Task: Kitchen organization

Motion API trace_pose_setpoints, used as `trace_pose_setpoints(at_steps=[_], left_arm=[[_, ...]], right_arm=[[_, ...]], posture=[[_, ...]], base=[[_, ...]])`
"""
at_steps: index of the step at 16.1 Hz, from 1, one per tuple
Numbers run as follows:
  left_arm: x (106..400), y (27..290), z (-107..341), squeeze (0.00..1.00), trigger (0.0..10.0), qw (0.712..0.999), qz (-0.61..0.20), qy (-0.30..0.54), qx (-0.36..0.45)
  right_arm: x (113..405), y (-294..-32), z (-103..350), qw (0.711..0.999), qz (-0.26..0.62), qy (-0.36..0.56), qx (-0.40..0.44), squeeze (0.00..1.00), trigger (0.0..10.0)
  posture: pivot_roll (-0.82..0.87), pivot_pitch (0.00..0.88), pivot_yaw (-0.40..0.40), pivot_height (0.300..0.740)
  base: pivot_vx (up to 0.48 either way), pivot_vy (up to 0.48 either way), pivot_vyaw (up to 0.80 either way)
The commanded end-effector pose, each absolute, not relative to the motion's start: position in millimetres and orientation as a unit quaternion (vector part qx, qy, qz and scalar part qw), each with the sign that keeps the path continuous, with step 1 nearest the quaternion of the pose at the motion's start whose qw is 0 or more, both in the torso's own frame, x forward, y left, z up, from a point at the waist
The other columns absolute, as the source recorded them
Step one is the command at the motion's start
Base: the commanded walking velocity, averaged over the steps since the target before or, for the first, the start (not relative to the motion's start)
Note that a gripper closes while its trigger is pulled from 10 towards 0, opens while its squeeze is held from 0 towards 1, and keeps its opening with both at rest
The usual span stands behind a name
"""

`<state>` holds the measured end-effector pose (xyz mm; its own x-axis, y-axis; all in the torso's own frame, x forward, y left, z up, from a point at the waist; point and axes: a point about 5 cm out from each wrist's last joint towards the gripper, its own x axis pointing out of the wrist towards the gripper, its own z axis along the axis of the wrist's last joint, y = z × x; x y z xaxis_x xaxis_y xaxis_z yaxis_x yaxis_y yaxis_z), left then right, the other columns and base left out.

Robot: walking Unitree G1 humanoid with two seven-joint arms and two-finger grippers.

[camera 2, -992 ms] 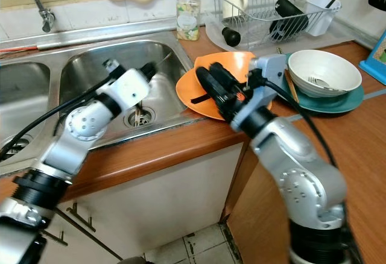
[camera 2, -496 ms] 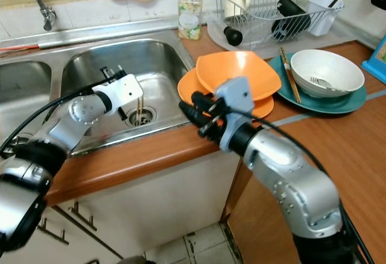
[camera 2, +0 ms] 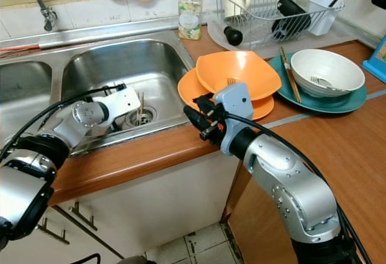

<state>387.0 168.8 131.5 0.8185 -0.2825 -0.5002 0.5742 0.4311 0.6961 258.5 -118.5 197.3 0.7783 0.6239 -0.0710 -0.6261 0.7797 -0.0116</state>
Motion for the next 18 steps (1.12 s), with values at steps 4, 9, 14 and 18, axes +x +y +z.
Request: trace_pose_setpoints(at_steps=[4, 9, 14, 18], left_arm=[[395.0, 166.2, 151.1, 0.42, 10.0, 0.879, -0.222, 0.100, 0.409], [393.4, 152.7, 176.4, 0.00, 10.0, 0.950, -0.222, -0.030, 0.220], [360.0, 134.4, 183.3, 0.00, 10.0, 0.946, -0.290, -0.117, 0.089], [326.4, 118.2, 179.1, 0.00, 10.0, 0.928, -0.347, -0.119, 0.060]], right_arm=[[263.1, -131.0, 210.4, 0.969, 0.247, -0.024, 0.005, 0.35, 10.0], [274.2, -151.5, 212.2, 0.990, 0.137, -0.044, 0.010, 1.00, 10.0], [279.0, -158.2, 197.3, 0.996, 0.090, -0.009, -0.019, 0.00, 10.0], [283.8, -158.8, 188.1, 0.996, 0.087, 0.016, 0.017, 0.00, 4.9]], posture=[[-0.19, 0.000, 0.061, 0.740], [-0.18, 0.000, 0.049, 0.740], [-0.17, 0.000, 0.033, 0.740], [-0.16, 0.000, 0.034, 0.740]], base=[[0.000, 0.000, 0.00], [0.000, 0.000, 0.00], [0.000, 0.000, 0.00], [0.000, 0.000, 0.00]])
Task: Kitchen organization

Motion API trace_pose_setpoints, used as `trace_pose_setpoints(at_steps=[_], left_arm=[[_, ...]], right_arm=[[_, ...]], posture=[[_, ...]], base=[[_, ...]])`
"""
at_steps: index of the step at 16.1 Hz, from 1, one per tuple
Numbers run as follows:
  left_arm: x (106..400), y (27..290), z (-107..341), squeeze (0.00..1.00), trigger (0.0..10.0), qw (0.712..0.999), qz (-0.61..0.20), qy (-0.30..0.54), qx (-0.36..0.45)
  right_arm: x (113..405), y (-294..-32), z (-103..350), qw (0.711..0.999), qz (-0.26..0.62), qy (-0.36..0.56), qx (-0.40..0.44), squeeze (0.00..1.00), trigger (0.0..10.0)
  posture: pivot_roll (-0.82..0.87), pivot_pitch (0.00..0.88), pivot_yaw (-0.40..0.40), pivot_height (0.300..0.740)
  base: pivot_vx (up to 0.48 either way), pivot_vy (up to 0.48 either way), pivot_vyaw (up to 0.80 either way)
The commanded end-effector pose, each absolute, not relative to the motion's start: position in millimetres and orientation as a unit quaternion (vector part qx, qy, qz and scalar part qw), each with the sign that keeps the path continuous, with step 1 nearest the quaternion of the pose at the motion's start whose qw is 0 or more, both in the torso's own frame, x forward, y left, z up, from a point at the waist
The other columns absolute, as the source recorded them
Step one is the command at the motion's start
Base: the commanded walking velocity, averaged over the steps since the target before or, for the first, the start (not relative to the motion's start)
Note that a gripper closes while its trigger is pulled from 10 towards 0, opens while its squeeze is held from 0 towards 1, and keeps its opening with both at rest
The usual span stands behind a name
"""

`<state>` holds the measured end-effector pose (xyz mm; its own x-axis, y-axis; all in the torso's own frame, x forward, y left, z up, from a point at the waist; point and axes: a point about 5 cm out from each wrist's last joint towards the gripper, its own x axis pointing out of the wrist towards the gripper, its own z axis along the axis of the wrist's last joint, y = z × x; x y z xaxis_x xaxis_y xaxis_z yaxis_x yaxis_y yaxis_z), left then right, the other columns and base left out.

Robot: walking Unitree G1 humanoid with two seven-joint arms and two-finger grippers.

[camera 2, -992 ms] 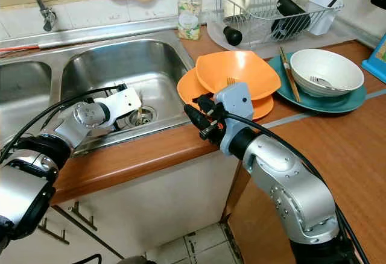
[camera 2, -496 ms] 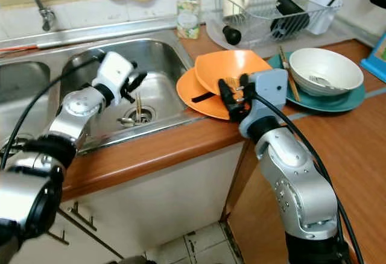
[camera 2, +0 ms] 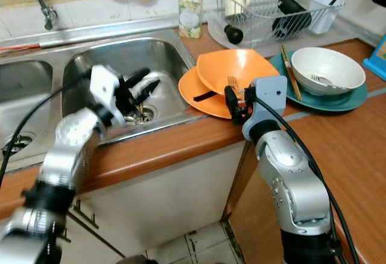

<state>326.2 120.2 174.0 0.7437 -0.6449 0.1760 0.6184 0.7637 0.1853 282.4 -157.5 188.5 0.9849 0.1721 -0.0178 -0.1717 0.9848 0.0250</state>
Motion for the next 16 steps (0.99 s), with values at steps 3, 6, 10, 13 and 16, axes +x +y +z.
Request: trace_pose_setpoints(at_steps=[3, 6, 10, 13, 16], left_arm=[[311.4, 109.0, 178.6, 0.00, 10.0, 0.925, -0.361, -0.110, 0.037], [301.4, 97.7, 178.1, 0.00, 10.0, 0.919, -0.380, -0.103, 0.021], [294.5, 96.0, 176.4, 0.00, 10.0, 0.920, -0.380, -0.088, 0.023], [293.9, 97.3, 178.0, 0.00, 10.0, 0.922, -0.376, -0.090, 0.026], [292.8, 94.9, 183.5, 0.00, 10.0, 0.921, -0.375, -0.104, 0.031]], right_arm=[[284.3, -159.3, 184.8, 0.996, 0.082, 0.024, 0.034, 0.00, 0.0], [285.5, -161.9, 183.0, 0.996, 0.072, 0.028, 0.038, 0.00, 0.0], [287.6, -163.7, 179.2, 0.996, 0.072, 0.038, 0.035, 0.00, 0.0], [288.6, -164.4, 178.4, 0.996, 0.074, 0.041, 0.034, 0.00, 0.0], [289.6, -167.3, 186.4, 0.996, 0.081, 0.026, 0.033, 0.00, 0.0]], posture=[[-0.16, 0.000, 0.036, 0.740], [-0.16, 0.000, 0.044, 0.740], [-0.16, 0.000, 0.041, 0.740], [-0.16, 0.000, 0.036, 0.740], [-0.16, 0.000, 0.034, 0.740]], base=[[0.000, 0.000, 0.00], [0.000, 0.000, 0.00], [0.000, 0.000, 0.00], [0.000, 0.000, 0.00], [0.000, 0.000, 0.00]])
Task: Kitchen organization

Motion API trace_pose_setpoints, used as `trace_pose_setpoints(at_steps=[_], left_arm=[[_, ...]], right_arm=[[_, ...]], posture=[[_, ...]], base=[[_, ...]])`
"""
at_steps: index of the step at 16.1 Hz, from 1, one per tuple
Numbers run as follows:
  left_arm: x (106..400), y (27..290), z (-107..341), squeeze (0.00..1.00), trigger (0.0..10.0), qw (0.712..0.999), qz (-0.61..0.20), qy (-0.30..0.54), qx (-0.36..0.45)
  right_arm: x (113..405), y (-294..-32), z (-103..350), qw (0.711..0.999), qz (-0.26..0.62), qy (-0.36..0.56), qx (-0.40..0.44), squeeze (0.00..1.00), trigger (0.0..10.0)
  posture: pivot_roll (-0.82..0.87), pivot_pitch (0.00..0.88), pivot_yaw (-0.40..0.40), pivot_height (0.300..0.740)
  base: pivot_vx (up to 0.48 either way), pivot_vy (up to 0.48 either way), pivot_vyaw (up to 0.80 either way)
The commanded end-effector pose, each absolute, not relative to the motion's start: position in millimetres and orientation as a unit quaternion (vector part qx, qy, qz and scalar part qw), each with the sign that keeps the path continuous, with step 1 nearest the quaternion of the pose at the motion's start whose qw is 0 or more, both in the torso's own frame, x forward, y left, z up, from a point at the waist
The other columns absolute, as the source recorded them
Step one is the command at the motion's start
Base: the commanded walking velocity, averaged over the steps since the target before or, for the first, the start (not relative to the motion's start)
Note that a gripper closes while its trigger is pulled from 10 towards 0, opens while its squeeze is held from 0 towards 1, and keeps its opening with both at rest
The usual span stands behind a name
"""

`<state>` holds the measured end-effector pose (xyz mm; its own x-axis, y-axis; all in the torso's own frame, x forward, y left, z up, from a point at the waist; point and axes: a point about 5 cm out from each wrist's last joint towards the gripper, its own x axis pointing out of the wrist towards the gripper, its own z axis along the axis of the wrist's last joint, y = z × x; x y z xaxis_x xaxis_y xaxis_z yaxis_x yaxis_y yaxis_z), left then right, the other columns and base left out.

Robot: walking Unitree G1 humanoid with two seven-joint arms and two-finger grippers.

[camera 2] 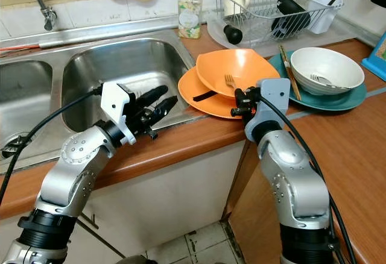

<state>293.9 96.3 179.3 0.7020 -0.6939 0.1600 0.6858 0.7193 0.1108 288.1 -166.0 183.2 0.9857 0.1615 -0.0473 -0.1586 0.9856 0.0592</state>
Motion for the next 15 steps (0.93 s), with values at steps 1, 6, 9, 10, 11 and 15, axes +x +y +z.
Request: trace_pose_setpoints(at_steps=[1, 6, 9, 10, 11, 15], left_arm=[[292.6, 93.4, 186.5, 0.00, 10.0, 0.920, -0.375, -0.111, 0.037], [299.5, 92.0, 202.4, 0.00, 10.0, 0.914, -0.360, -0.149, 0.110], [306.8, 95.1, 211.3, 0.00, 10.0, 0.901, -0.338, -0.178, 0.207], [308.6, 94.1, 212.6, 0.00, 10.0, 0.891, -0.339, -0.183, 0.241], [310.0, 92.7, 212.3, 0.00, 10.0, 0.881, -0.342, -0.184, 0.272], [313.1, 83.1, 211.7, 0.00, 10.0, 0.845, -0.365, -0.196, 0.339]], right_arm=[[289.5, -168.1, 192.4, 0.995, 0.089, 0.013, 0.034, 0.00, 0.0], [279.5, -159.3, 226.0, 0.977, 0.210, -0.043, 0.011, 0.00, 0.0], [272.0, -150.0, 236.9, 0.958, 0.280, -0.056, 0.013, 0.00, 0.0], [269.5, -145.7, 238.0, 0.952, 0.301, -0.054, 0.012, 0.00, 0.0], [267.6, -142.2, 238.2, 0.947, 0.316, -0.052, 0.010, 0.00, 0.0], [261.5, -127.2, 238.9, 0.931, 0.362, -0.046, 0.011, 0.00, 0.0]], posture=[[-0.16, 0.000, 0.035, 0.740], [-0.17, 0.000, 0.039, 0.740], [-0.17, 0.000, 0.038, 0.740], [-0.16, 0.000, 0.037, 0.740], [-0.16, 0.000, 0.036, 0.740], [-0.17, 0.000, 0.041, 0.740]], base=[[0.000, 0.000, 0.00], [0.000, 0.000, 0.00], [0.000, 0.000, 0.00], [0.000, 0.000, 0.00], [0.000, 0.000, 0.00], [0.000, 0.000, 0.00]])
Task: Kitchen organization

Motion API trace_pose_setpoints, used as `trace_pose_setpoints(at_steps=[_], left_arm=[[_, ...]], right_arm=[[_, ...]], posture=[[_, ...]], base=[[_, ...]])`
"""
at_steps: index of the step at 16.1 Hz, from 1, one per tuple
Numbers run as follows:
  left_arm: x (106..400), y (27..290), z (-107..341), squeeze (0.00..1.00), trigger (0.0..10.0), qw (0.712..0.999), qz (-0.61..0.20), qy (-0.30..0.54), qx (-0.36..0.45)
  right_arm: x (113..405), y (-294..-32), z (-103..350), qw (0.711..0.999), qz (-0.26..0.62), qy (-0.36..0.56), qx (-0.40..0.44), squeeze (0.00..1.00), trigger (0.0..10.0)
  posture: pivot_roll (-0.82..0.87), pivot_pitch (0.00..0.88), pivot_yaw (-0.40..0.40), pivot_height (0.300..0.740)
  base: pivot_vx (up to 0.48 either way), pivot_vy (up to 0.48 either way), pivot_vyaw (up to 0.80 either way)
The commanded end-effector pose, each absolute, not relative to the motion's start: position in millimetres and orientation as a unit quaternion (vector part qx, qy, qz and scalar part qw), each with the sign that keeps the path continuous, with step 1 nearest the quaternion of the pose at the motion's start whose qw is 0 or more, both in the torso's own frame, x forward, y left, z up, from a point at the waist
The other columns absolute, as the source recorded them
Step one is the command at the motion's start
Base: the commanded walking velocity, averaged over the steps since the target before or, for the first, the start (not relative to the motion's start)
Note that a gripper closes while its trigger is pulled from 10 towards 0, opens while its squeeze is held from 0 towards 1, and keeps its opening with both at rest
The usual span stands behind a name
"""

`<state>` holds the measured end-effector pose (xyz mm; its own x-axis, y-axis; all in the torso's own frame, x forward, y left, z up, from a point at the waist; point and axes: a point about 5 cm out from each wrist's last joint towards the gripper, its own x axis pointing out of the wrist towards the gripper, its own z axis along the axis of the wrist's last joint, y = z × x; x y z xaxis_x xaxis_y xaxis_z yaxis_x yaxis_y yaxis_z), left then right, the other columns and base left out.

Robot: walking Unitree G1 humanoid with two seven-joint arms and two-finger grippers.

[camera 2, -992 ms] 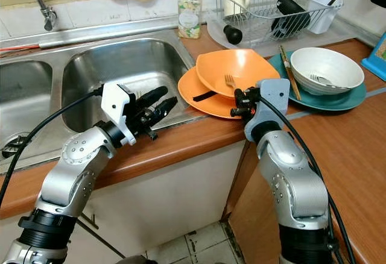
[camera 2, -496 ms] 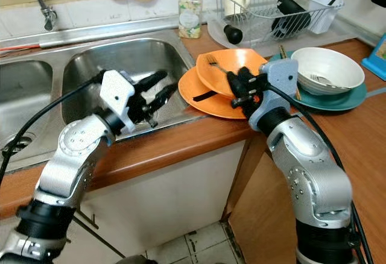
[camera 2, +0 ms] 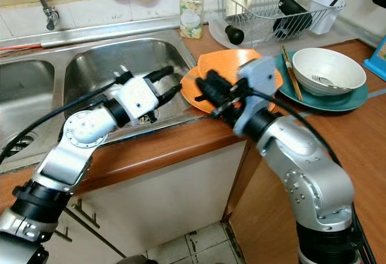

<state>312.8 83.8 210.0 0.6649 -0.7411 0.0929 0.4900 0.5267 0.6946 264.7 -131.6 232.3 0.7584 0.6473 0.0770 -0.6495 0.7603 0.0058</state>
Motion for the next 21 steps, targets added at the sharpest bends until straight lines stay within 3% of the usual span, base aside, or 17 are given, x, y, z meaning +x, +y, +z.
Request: trace_pose_setpoints(at_steps=[1, 2, 3, 4, 15, 16, 17, 19, 20, 21], left_arm=[[314.9, 81.3, 211.5, 0.00, 10.0, 0.840, -0.365, -0.199, 0.349], [318.7, 80.6, 211.9, 0.00, 10.0, 0.840, -0.357, -0.201, 0.357], [321.5, 80.6, 211.8, 0.00, 3.0, 0.839, -0.351, -0.202, 0.363], [323.7, 81.0, 210.5, 0.00, 0.0, 0.838, -0.348, -0.200, 0.371], [329.8, 89.2, 197.7, 0.00, 0.0, 0.810, -0.343, -0.188, 0.437], [330.2, 89.8, 197.5, 0.00, 0.0, 0.809, -0.343, -0.188, 0.439], [332.4, 92.3, 198.0, 0.00, 0.0, 0.809, -0.337, -0.186, 0.445], [337.4, 97.2, 198.6, 0.00, 0.0, 0.811, -0.322, -0.179, 0.454], [344.2, 103.3, 197.0, 0.00, 0.0, 0.813, -0.307, -0.164, 0.467], [352.5, 111.2, 193.9, 0.00, 0.0, 0.813, -0.294, -0.143, 0.482]], right_arm=[[259.8, -124.5, 239.4, 0.927, 0.371, -0.044, 0.012, 0.00, 0.0], [257.7, -121.7, 239.5, 0.923, 0.382, -0.042, 0.010, 0.00, 0.0], [256.0, -119.8, 239.0, 0.921, 0.388, -0.040, 0.008, 0.00, 0.0], [254.9, -118.3, 238.9, 0.919, 0.392, -0.039, 0.008, 0.00, 0.0], [254.6, -115.0, 240.8, 0.917, 0.397, -0.036, 0.009, 0.00, 0.0], [255.0, -115.1, 240.9, 0.919, 0.394, -0.036, 0.005, 0.00, 2.2], [256.5, -115.2, 241.3, 0.922, 0.386, -0.038, 0.007, 1.00, 10.0], [257.2, -114.7, 241.2, 0.922, 0.385, -0.039, 0.006, 1.00, 10.0], [258.6, -115.6, 240.1, 0.926, 0.375, -0.037, -0.005, 0.83, 10.0], [259.9, -117.3, 237.8, 0.929, 0.368, -0.033, -0.011, 0.00, 10.0]], posture=[[-0.17, 0.000, 0.041, 0.740], [-0.17, 0.000, 0.045, 0.740], [-0.17, 0.000, 0.045, 0.740], [-0.17, 0.000, 0.045, 0.740], [-0.17, 0.000, 0.049, 0.740], [-0.17, 0.000, 0.049, 0.740], [-0.18, 0.000, 0.048, 0.740], [-0.18, 0.000, 0.047, 0.740], [-0.18, 0.000, 0.045, 0.740], [-0.18, 0.000, 0.044, 0.740]], base=[[0.000, 0.000, 0.00], [0.000, 0.000, 0.00], [0.000, 0.000, 0.00], [0.000, 0.000, 0.00], [0.000, 0.000, 0.00], [0.000, 0.000, 0.00], [0.000, 0.000, 0.00], [0.000, 0.000, 0.00], [0.000, 0.000, 0.00], [0.000, 0.000, 0.00]])
